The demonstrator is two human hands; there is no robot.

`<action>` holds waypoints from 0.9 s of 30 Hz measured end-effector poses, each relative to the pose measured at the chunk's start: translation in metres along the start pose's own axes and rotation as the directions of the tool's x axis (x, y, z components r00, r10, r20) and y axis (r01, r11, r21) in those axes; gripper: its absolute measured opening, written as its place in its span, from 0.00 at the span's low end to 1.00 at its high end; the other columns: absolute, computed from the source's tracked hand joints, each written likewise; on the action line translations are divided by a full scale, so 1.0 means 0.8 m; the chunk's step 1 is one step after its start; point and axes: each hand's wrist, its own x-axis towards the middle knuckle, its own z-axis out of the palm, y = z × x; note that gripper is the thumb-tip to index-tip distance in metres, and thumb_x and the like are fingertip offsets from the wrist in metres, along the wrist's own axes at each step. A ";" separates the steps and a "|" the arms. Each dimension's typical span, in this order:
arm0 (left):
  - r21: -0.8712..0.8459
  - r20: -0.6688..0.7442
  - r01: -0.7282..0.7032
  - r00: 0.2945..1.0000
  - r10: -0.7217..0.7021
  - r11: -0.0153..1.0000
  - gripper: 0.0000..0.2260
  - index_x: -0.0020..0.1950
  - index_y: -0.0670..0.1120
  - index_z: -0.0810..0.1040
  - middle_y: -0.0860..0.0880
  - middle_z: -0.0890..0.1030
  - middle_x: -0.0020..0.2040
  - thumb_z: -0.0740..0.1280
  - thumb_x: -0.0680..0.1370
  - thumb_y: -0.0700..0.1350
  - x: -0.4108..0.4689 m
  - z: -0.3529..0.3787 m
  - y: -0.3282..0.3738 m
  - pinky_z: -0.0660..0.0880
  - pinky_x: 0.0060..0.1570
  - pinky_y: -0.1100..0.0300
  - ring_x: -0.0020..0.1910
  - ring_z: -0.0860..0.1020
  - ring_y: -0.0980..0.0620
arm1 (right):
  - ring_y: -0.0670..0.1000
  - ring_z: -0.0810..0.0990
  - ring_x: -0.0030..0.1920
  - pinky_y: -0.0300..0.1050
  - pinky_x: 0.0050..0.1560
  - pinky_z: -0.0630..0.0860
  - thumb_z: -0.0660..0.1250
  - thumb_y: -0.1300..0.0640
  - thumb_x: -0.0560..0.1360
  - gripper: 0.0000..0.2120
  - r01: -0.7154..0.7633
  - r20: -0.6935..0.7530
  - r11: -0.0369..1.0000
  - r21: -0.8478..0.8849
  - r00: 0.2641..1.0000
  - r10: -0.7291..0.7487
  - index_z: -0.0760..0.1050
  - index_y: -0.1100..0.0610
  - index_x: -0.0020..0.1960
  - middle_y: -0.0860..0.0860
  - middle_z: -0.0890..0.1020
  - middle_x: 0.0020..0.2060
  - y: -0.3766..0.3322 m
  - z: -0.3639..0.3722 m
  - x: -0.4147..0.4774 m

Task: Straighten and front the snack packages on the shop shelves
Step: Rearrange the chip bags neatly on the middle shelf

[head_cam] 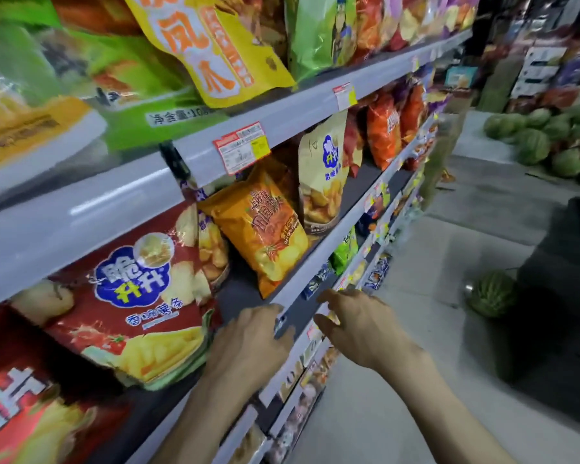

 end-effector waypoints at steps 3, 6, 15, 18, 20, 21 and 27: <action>0.016 -0.031 0.115 0.993 -0.115 0.993 0.21 0.72 0.57 0.76 0.55 0.81 0.66 0.62 0.82 0.63 0.030 -0.002 0.023 0.79 0.58 0.48 0.64 0.80 0.47 | 0.58 0.82 0.55 0.51 0.49 0.79 0.60 0.43 0.82 0.16 0.087 0.002 0.996 0.016 0.996 -0.087 0.74 0.45 0.67 0.49 0.82 0.56 0.044 -0.013 0.036; 0.047 -0.098 0.255 0.963 -0.250 0.966 0.14 0.54 0.54 0.75 0.50 0.81 0.50 0.61 0.81 0.62 0.049 -0.003 0.047 0.80 0.51 0.47 0.54 0.82 0.43 | 0.56 0.82 0.57 0.50 0.48 0.78 0.60 0.42 0.82 0.17 0.184 0.005 0.983 0.005 0.983 -0.184 0.73 0.44 0.69 0.47 0.82 0.57 0.099 -0.035 0.067; -0.250 -0.316 0.516 0.756 -0.573 0.819 0.24 0.48 0.46 0.82 0.41 0.85 0.46 0.54 0.85 0.60 0.061 0.012 0.096 0.77 0.50 0.47 0.50 0.83 0.36 | 0.56 0.80 0.51 0.50 0.41 0.70 0.59 0.41 0.84 0.12 0.352 0.096 0.935 0.045 0.930 -0.355 0.72 0.48 0.59 0.49 0.80 0.50 0.218 -0.088 0.141; -0.269 -0.351 0.546 0.712 -0.608 0.794 0.17 0.38 0.54 0.72 0.42 0.81 0.43 0.56 0.85 0.56 0.071 0.013 0.102 0.76 0.47 0.46 0.48 0.81 0.35 | 0.55 0.81 0.53 0.49 0.43 0.69 0.59 0.41 0.84 0.13 0.370 0.094 0.926 0.081 0.922 -0.376 0.73 0.47 0.62 0.47 0.82 0.52 0.231 -0.086 0.171; -0.281 -0.358 0.572 0.682 -0.637 0.771 0.16 0.38 0.53 0.70 0.43 0.78 0.41 0.58 0.85 0.52 0.084 0.018 0.101 0.77 0.46 0.46 0.45 0.78 0.35 | 0.53 0.81 0.57 0.48 0.45 0.71 0.60 0.41 0.84 0.16 0.377 0.088 0.919 0.114 0.918 -0.387 0.74 0.47 0.67 0.46 0.83 0.57 0.237 -0.082 0.196; -0.303 -0.372 0.567 0.669 -0.643 0.766 0.12 0.42 0.53 0.72 0.45 0.78 0.41 0.59 0.84 0.52 0.092 0.020 0.099 0.77 0.46 0.46 0.44 0.77 0.35 | 0.53 0.80 0.59 0.47 0.48 0.73 0.60 0.41 0.84 0.17 0.380 0.091 0.915 0.134 0.915 -0.393 0.73 0.47 0.68 0.45 0.83 0.58 0.239 -0.080 0.208; -0.479 -0.353 0.519 0.625 -0.696 0.709 0.18 0.59 0.52 0.76 0.51 0.82 0.42 0.64 0.81 0.66 0.148 0.028 0.077 0.77 0.50 0.47 0.42 0.79 0.44 | 0.58 0.79 0.63 0.54 0.53 0.79 0.63 0.41 0.82 0.26 0.411 0.004 0.902 0.130 0.910 -0.415 0.65 0.48 0.77 0.51 0.78 0.64 0.244 -0.064 0.289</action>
